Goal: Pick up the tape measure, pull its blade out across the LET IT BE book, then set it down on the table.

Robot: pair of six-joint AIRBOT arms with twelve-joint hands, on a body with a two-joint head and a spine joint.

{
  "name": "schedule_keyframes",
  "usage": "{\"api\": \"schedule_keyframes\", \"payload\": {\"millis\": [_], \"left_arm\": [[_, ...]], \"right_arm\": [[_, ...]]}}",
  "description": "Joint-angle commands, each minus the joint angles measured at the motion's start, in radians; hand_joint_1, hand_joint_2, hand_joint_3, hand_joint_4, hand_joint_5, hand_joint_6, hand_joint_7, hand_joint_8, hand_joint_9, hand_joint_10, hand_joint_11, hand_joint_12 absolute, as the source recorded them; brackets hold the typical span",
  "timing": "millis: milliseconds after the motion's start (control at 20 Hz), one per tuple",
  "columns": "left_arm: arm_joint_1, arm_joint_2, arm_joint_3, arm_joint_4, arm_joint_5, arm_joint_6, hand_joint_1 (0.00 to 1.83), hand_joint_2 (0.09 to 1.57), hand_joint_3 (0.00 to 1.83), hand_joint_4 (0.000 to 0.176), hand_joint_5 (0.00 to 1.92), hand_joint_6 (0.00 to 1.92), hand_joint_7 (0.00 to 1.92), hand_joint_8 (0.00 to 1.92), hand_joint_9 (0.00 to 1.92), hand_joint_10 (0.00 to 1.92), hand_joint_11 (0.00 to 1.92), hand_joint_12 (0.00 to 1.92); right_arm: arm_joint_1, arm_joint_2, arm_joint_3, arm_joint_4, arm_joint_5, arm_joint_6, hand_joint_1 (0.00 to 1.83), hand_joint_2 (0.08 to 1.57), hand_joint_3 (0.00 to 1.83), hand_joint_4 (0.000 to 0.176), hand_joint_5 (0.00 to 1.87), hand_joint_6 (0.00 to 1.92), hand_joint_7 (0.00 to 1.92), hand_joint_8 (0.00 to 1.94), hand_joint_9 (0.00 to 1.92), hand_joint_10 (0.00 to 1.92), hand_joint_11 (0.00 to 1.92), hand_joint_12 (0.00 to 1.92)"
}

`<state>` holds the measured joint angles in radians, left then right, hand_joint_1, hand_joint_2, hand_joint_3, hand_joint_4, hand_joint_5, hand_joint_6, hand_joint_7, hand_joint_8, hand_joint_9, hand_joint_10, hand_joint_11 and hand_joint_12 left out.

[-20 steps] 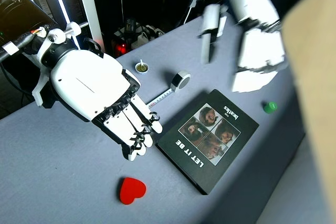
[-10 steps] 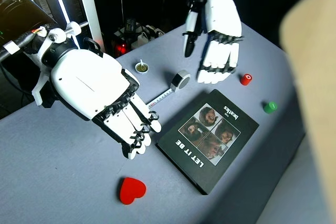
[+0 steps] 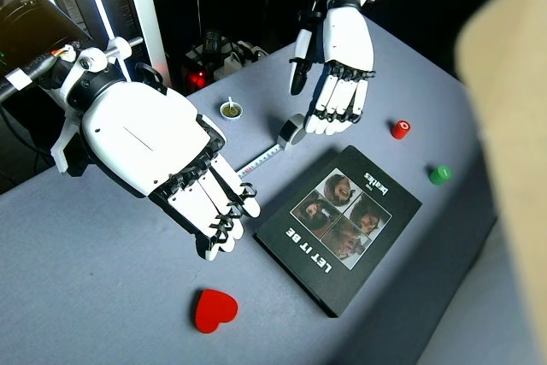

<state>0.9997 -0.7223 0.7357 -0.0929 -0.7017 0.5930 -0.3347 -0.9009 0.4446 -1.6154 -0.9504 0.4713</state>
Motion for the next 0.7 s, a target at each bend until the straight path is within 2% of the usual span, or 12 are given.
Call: {"api": "schedule_keyframes", "payload": {"millis": [0, 150, 250, 450, 650], "left_arm": [[-0.004, -0.012, 0.003, -0.005, -0.12, -0.024, 1.02, 1.14, 0.0, 0.0, 0.63, 0.0, 0.66, 0.0, 0.62, 0.01, 0.28, 0.78], [-0.003, -0.039, 0.011, -0.023, -0.114, -0.049, 1.03, 1.14, 0.0, 0.0, 0.63, 0.0, 0.66, 0.0, 0.62, 0.01, 0.29, 0.78], [-0.002, -0.058, 0.012, -0.088, -0.101, -0.058, 1.03, 1.14, 0.0, 0.0, 0.63, 0.0, 0.67, 0.01, 0.63, 0.01, 0.29, 0.78], [0.05, -0.096, 0.038, -0.151, -0.192, -0.056, 1.03, 1.14, 0.0, 0.0, 0.64, 0.0, 0.68, 0.01, 0.61, 0.0, 0.27, 0.78], [0.07, -0.118, 0.059, -0.156, -0.215, -0.057, 1.04, 1.13, 0.0, 0.0, 0.63, 0.0, 0.66, 0.0, 0.6, 0.0, 0.27, 0.77]], "right_arm": [[0.002, 0.004, -0.006, -0.08, -0.031, 0.0, 0.0, 1.12, 0.0, 0.085, 0.29, 0.01, 0.41, 0.01, 0.42, 0.01, 0.09, 0.96], [0.002, 0.003, -0.006, -0.08, -0.03, 0.0, 0.0, 1.13, 0.01, 0.085, 0.3, 0.01, 0.4, 0.01, 0.43, 0.01, 0.12, 0.96], [0.002, 0.003, -0.006, -0.08, -0.03, 0.0, 0.0, 1.14, 0.01, 0.085, 0.29, 0.0, 0.42, 0.01, 0.42, 0.01, 0.11, 0.95], [0.002, 0.003, -0.006, -0.08, -0.031, -0.001, 0.0, 1.13, 0.0, 0.085, 0.29, 0.0, 0.41, 0.0, 0.44, 0.01, 0.12, 0.96], [0.002, 0.003, -0.006, -0.08, -0.03, -0.001, 0.0, 1.13, 0.0, 0.085, 0.29, 0.0, 0.41, 0.0, 0.44, 0.01, 0.12, 0.95]]}}
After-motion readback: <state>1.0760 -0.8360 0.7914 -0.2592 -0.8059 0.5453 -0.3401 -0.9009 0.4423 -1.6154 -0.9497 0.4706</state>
